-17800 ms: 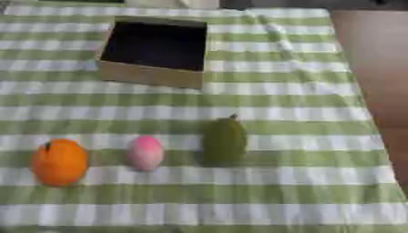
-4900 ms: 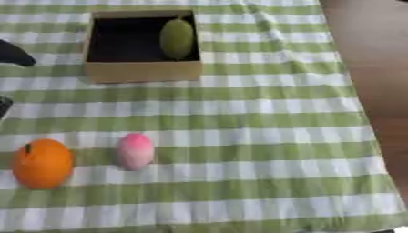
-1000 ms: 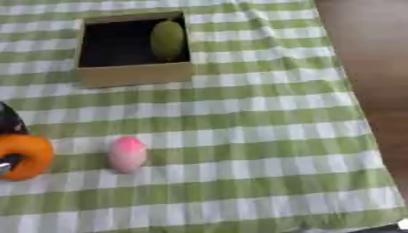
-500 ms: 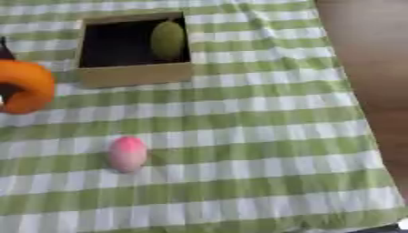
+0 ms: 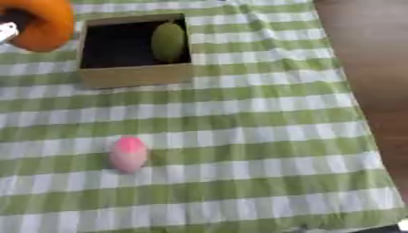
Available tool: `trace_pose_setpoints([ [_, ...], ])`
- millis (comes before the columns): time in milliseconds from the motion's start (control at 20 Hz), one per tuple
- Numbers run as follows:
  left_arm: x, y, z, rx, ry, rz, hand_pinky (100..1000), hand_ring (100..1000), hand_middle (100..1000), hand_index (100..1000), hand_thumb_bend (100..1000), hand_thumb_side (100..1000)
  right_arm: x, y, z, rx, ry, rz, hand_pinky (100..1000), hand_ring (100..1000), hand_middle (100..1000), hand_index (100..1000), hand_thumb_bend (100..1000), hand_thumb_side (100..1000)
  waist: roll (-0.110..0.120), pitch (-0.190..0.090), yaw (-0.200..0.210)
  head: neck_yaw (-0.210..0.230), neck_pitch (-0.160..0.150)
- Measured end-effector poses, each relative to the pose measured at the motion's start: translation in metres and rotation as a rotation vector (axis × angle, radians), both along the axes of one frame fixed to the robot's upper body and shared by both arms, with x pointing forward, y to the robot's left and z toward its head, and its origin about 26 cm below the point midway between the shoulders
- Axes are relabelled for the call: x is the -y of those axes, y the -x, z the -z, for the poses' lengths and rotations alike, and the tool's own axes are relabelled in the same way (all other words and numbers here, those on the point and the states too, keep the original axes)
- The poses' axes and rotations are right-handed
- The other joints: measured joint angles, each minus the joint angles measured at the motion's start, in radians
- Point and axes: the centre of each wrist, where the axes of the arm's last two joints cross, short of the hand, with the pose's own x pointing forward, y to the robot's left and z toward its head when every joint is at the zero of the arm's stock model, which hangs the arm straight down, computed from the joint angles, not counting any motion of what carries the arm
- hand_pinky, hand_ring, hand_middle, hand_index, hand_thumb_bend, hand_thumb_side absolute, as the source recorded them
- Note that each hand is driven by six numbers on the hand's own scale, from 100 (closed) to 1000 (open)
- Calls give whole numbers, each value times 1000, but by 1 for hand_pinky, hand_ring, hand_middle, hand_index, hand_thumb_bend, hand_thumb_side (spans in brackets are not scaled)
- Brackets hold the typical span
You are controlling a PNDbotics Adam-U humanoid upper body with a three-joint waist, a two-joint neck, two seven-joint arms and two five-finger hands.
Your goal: Pick up objects on the table and place them in the box.
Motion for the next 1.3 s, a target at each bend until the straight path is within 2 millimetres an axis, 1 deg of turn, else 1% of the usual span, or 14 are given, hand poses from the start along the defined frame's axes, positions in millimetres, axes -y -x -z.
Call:
trace_pose_setpoints([
  [150, 10, -24, 1, 8, 29, 5, 451, 508, 441, 618, 100, 129, -1, -1, 1, -8, -2, -7, 1000, 964, 654, 949, 100, 530, 0, 0, -8, 7, -5],
  [250, 17, -41, 6, 12, 37, -5, 453, 509, 442, 619, 100, 122, -3, -1, 1, -8, -3, -17, 1000, 965, 653, 950, 100, 529, 0, 0, -15, 13, -9],
  [500, 25, -79, 33, 4, 31, -57, 456, 511, 445, 621, 100, 145, -5, -2, 2, -16, -9, -31, 1000, 967, 651, 952, 100, 528, 0, 1, -29, 24, -21],
  [600, 24, -91, 46, -6, 29, -79, 466, 516, 452, 630, 100, 155, -6, -3, 2, -20, -11, -36, 1000, 968, 651, 953, 100, 527, 0, 2, -33, 28, -22],
  [750, 24, -103, 62, -18, 31, -94, 492, 533, 468, 647, 100, 160, -6, -3, 2, -26, -11, -39, 1000, 968, 651, 954, 100, 527, 0, 6, -36, 32, -23],
  [950, 26, -111, 75, -30, 13, -101, 598, 612, 546, 729, 100, 142, -6, -3, 3, -30, -16, -39, 1000, 969, 651, 955, 100, 526, 0, 7, -39, 33, -23],
  [1050, 26, -113, 79, -36, -6, -111, 673, 686, 618, 788, 114, 134, -6, -3, 3, -32, -19, -38, 1000, 969, 650, 955, 100, 526, 0, 7, -40, 34, -23],
  [1150, 25, -115, 82, -42, -31, -126, 761, 779, 735, 856, 171, 133, -7, -3, 3, -36, -23, -40, 1000, 970, 650, 956, 100, 526, 0, 7, -40, 36, -27],
  [1250, 25, -116, 84, -49, -54, -142, 816, 829, 797, 893, 232, 129, -7, -3, 4, -39, -24, -39, 1000, 970, 650, 956, 100, 526, 0, 7, -40, 37, -30],
  [1300, 26, -116, 85, -51, -65, -149, 848, 856, 822, 907, 288, 125, -7, -3, 4, -41, -24, -40, 1000, 970, 650, 956, 100, 525, 0, 7, -40, 37, -30],
])
